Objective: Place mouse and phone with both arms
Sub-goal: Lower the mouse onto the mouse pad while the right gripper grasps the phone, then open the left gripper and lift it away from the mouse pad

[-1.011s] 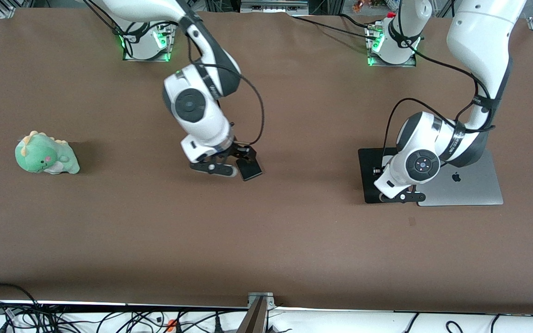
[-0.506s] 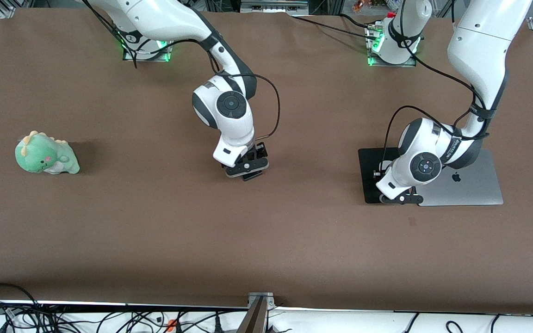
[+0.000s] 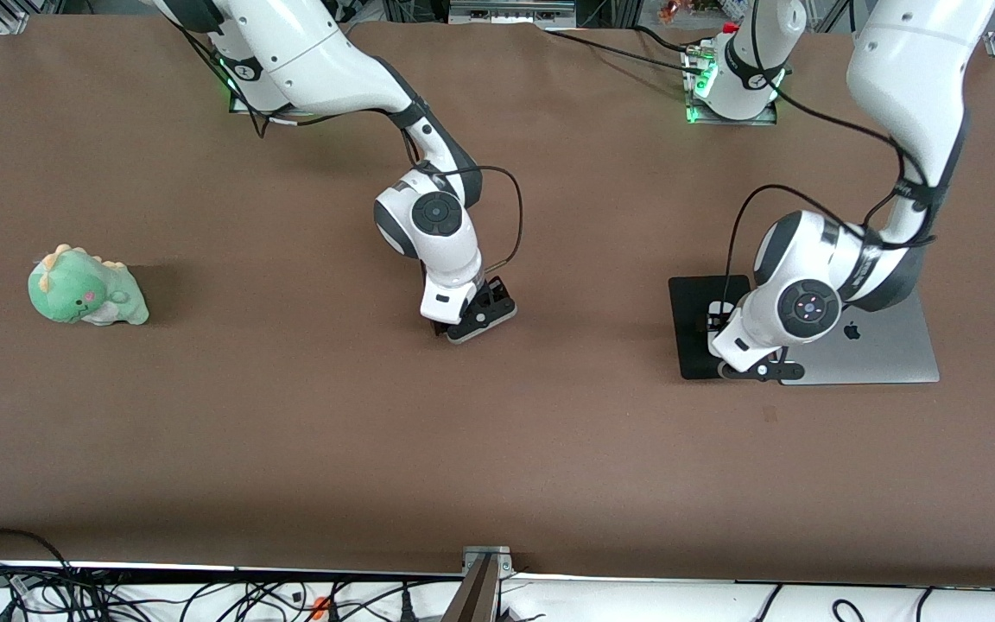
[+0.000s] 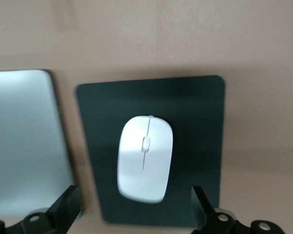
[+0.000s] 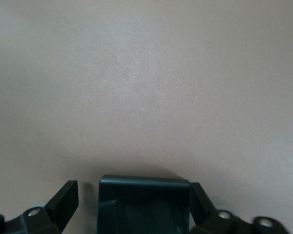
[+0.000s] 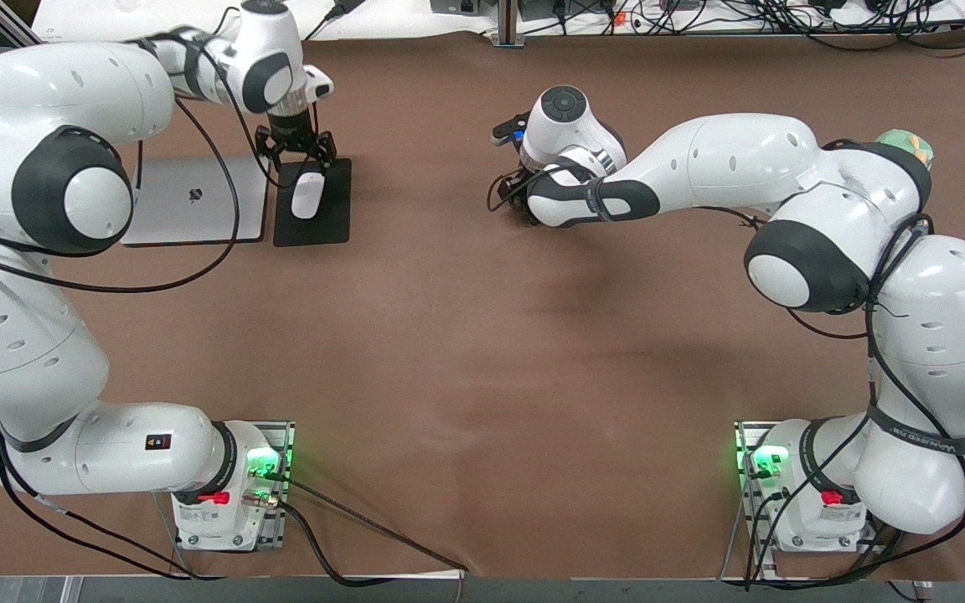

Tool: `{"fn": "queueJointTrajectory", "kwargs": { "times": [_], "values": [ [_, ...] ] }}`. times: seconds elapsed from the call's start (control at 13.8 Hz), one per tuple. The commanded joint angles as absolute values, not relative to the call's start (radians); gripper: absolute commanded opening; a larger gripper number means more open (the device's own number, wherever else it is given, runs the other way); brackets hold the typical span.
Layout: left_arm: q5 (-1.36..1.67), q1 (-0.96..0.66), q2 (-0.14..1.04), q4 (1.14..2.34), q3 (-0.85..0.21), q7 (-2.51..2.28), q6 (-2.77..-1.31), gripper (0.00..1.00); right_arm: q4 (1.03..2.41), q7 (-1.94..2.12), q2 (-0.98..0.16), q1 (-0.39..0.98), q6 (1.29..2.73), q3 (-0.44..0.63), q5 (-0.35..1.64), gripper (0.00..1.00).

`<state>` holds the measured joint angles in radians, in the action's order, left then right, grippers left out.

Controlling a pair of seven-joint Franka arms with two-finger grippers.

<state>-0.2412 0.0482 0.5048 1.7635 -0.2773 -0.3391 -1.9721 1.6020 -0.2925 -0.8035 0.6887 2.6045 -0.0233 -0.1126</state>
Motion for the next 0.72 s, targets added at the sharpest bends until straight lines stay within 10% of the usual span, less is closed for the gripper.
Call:
{"fn": "queueJointTrajectory", "kwargs": {
  "times": [0.0, 0.36, 0.65],
  "values": [
    [-0.224, 0.060, 0.440, 1.636, -0.290, -0.238, -1.782, 1.00, 1.608, -0.272, -0.795, 0.683, 2.611, -0.026, -0.127, 1.00],
    [-0.133, 0.080, 0.424, 1.321, -0.288, -0.097, -1.398, 1.00, 1.654, -0.242, -0.776, 0.678, 2.609, -0.021, -0.127, 1.00],
    [-0.072, 0.163, 0.268, 1.316, -0.276, 0.119, -1.304, 1.00, 1.666, -0.255, -0.782, 0.680, 2.619, -0.023, -0.124, 1.00]
  ]
}}
